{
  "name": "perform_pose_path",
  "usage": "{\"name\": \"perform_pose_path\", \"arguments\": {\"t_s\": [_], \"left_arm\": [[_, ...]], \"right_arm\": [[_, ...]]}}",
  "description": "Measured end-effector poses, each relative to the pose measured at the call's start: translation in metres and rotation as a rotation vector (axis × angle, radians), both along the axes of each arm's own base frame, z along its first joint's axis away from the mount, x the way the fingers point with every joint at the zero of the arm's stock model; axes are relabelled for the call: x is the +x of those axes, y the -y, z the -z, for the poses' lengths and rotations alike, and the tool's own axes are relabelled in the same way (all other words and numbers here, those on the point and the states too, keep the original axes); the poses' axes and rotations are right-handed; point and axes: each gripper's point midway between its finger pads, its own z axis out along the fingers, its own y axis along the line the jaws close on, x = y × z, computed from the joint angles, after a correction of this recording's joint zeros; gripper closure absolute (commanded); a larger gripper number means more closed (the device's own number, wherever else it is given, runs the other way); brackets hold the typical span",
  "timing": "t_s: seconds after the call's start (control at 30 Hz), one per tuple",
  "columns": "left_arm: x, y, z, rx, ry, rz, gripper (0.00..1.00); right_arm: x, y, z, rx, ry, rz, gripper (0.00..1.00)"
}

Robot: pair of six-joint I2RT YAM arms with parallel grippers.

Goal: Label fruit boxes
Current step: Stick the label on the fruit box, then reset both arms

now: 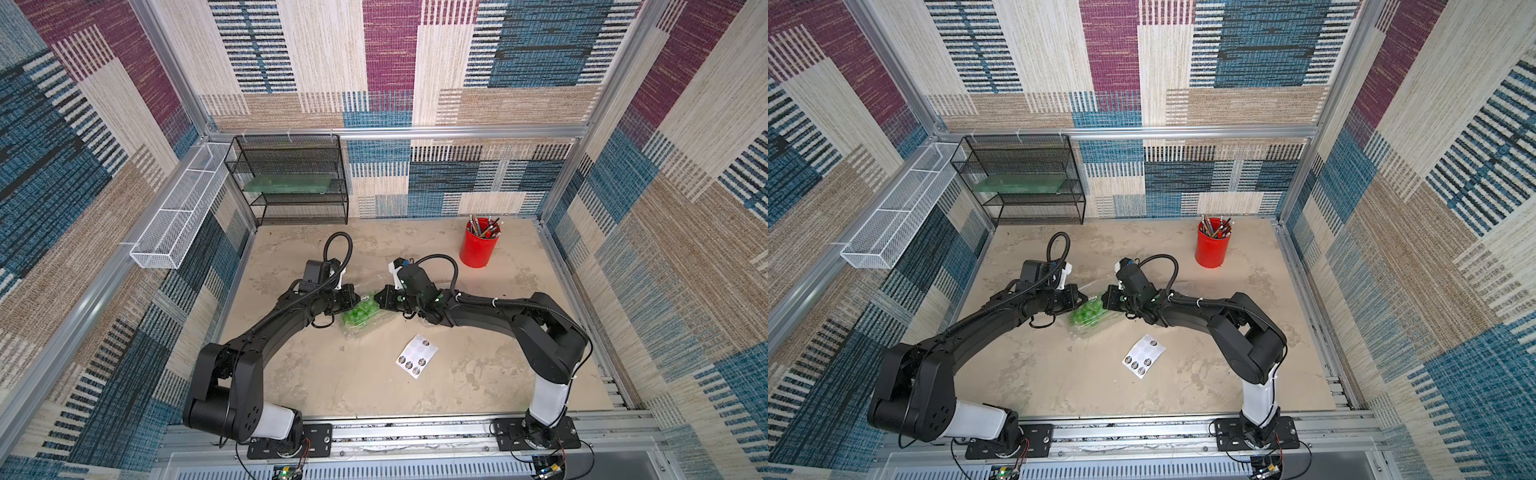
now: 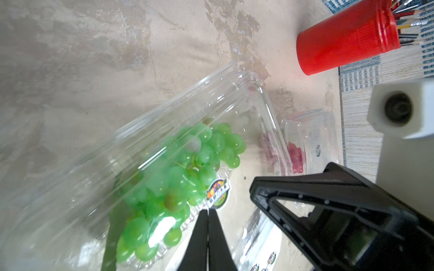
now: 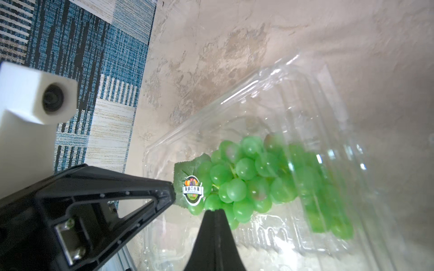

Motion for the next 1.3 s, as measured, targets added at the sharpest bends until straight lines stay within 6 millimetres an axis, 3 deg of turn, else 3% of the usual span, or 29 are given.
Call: {"name": "perform_pose_path", "arguments": {"t_s": [0.17,0.27,0.3,0.37,0.4,0.43,0.47,0.63,0.73,0.83,0.93,1.0,1.13,1.3], "left_arm": [[-0.003,-0.012,-0.046,0.015,0.127,-0.039,0.77],[0.002,-0.024,-0.082,0.057,0.249,-0.085,0.56],[0.004,-0.029,-0.090,0.076,0.280,-0.103,0.50],[0.009,-0.043,-0.104,0.129,0.337,-0.158,0.32],[0.011,-0.049,-0.105,0.157,0.352,-0.178,0.24],[0.014,-0.059,-0.105,0.193,0.363,-0.211,0.09],[0.015,-0.067,-0.102,0.232,0.371,-0.236,0.01],[0.010,-0.110,-0.065,0.433,0.368,-0.351,0.01],[0.003,-0.131,-0.043,0.542,0.385,-0.388,0.01],[-0.002,-0.145,-0.026,0.626,0.408,-0.398,0.01],[-0.005,-0.153,-0.011,0.680,0.437,-0.405,0.01],[-0.007,-0.157,0.001,0.714,0.448,-0.397,0.01],[-0.011,-0.160,0.023,0.757,0.481,-0.371,0.01],[0.002,-0.161,0.019,0.770,0.562,-0.375,0.01]], "right_arm": [[0.002,0.011,-0.035,0.014,0.081,0.021,0.96],[0.005,0.031,-0.063,0.005,0.167,0.061,0.81],[0.007,0.042,-0.071,-0.005,0.193,0.084,0.68],[0.016,0.076,-0.084,-0.036,0.251,0.152,0.30],[0.020,0.093,-0.090,-0.051,0.277,0.189,0.03],[0.026,0.115,-0.093,-0.072,0.304,0.233,0.05],[0.030,0.140,-0.096,-0.100,0.328,0.283,0.05],[0.035,0.264,-0.097,-0.276,0.453,0.531,0.05],[0.027,0.328,-0.088,-0.391,0.523,0.651,0.05],[0.018,0.378,-0.076,-0.485,0.554,0.740,0.05],[0.012,0.405,-0.065,-0.537,0.597,0.770,0.05],[0.008,0.412,-0.054,-0.565,0.614,0.758,0.05],[0.006,0.414,-0.037,-0.600,0.655,0.722,0.05],[0.006,0.414,-0.022,-0.616,0.691,0.703,0.05]]}}
